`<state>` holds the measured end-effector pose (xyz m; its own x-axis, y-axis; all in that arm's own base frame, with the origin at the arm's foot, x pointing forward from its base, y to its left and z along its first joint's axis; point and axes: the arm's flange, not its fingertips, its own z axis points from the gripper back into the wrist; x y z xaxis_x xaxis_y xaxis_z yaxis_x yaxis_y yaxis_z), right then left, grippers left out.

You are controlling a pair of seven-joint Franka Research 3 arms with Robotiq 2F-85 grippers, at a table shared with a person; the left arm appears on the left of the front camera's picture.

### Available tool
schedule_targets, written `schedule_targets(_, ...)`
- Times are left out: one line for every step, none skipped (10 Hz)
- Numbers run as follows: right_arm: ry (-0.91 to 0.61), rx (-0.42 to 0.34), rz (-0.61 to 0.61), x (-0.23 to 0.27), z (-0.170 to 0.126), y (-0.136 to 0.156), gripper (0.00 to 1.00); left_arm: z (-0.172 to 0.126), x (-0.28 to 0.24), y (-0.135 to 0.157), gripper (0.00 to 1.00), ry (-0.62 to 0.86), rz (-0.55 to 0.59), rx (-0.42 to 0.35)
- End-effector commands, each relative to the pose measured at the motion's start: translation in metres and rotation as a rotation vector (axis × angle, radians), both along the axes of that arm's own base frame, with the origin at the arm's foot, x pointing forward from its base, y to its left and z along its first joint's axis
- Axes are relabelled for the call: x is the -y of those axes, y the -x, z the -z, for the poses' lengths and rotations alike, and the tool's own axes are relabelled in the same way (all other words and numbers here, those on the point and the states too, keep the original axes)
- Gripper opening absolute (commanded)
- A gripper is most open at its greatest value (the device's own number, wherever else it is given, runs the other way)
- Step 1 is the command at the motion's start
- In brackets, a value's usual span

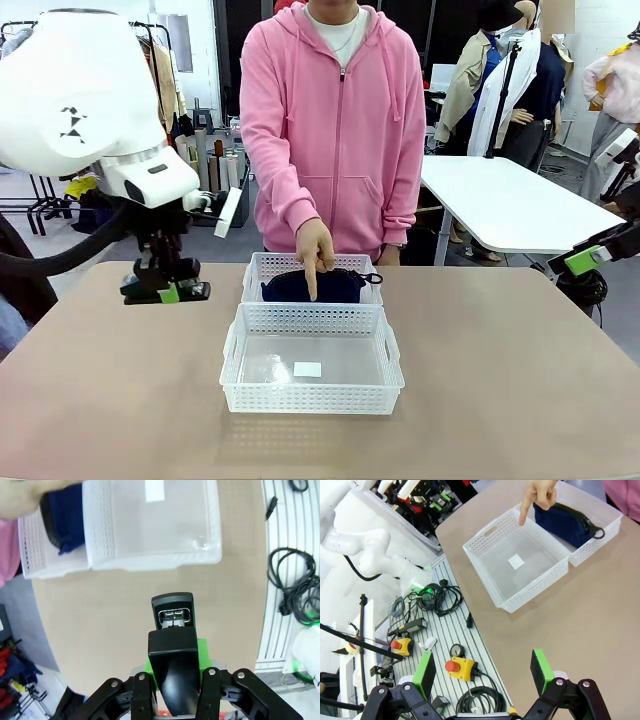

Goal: Distribute items into two baskets.
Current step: Place the picked Stapler into the Organizing basket as instructed by the person.

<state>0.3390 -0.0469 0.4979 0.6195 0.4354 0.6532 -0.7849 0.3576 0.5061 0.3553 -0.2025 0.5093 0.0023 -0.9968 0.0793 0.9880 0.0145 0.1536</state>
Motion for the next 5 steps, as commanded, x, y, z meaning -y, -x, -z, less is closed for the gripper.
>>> schedule_targets(0.004, -0.003, -0.002, -0.001, -0.001, 0.001, 1.0, 0.005, 0.017, 0.005, 0.0, 0.035, -0.026, -0.034)
schedule_targets(0.004, -0.003, -0.002, -0.001, -0.001, 0.001, 1.0, 0.01, 0.029, 0.01, 0.0, 0.022, -0.019, -0.046)
schedule_targets(0.004, -0.003, -0.002, -0.001, -0.001, 0.001, 1.0, 0.013, 0.04, 0.015, 0.0, 0.018, -0.011, -0.055)
schedule_targets(0.004, -0.003, -0.002, -0.001, -0.001, 0.001, 1.0, 0.016, 0.054, 0.016, 0.0, 0.022, -0.008, -0.059)
schedule_targets(0.004, -0.003, -0.002, -0.001, -0.001, 0.001, 1.0, 0.019, 0.066, 0.013, 0.0, 0.032, -0.012, -0.066)
